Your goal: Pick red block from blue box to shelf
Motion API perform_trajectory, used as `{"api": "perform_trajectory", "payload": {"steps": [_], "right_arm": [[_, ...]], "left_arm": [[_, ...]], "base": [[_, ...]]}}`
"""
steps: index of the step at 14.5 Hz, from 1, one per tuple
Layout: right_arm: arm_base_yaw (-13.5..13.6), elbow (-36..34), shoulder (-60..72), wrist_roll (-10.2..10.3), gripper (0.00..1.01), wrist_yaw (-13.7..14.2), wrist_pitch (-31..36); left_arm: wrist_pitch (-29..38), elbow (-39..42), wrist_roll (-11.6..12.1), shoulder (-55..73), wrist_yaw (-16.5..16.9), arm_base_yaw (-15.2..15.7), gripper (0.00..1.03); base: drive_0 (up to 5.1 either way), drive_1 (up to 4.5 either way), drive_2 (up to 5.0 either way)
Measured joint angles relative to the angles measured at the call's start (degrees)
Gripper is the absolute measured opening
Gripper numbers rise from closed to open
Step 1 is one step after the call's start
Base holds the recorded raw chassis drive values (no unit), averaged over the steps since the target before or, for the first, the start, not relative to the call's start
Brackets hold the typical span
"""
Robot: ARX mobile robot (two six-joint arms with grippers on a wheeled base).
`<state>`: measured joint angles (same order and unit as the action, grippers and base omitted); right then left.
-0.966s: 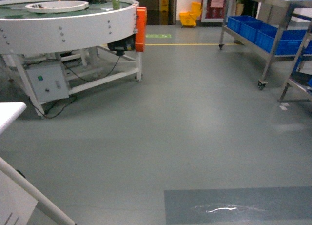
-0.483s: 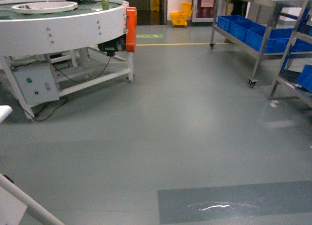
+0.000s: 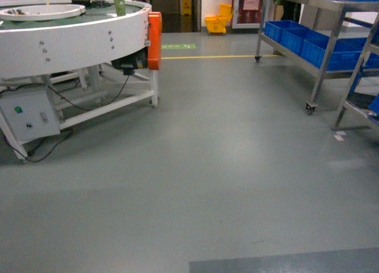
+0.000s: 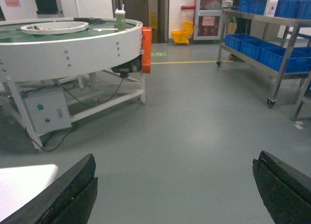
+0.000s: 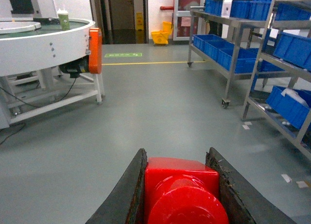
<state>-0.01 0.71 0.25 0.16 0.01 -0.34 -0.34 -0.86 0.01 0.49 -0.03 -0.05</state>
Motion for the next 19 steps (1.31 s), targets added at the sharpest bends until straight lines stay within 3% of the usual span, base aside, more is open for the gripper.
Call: {"api": "perform_trajectory", "payload": {"steps": [19], "right_arm": [[0.0, 0.0, 0.0, 0.0, 0.29, 0.0, 0.2]], "left_arm": [[0.2, 0.0, 0.0, 0.0, 0.0, 0.0, 0.98]], "base": [[-0.1, 4.18, -4.3]]}}
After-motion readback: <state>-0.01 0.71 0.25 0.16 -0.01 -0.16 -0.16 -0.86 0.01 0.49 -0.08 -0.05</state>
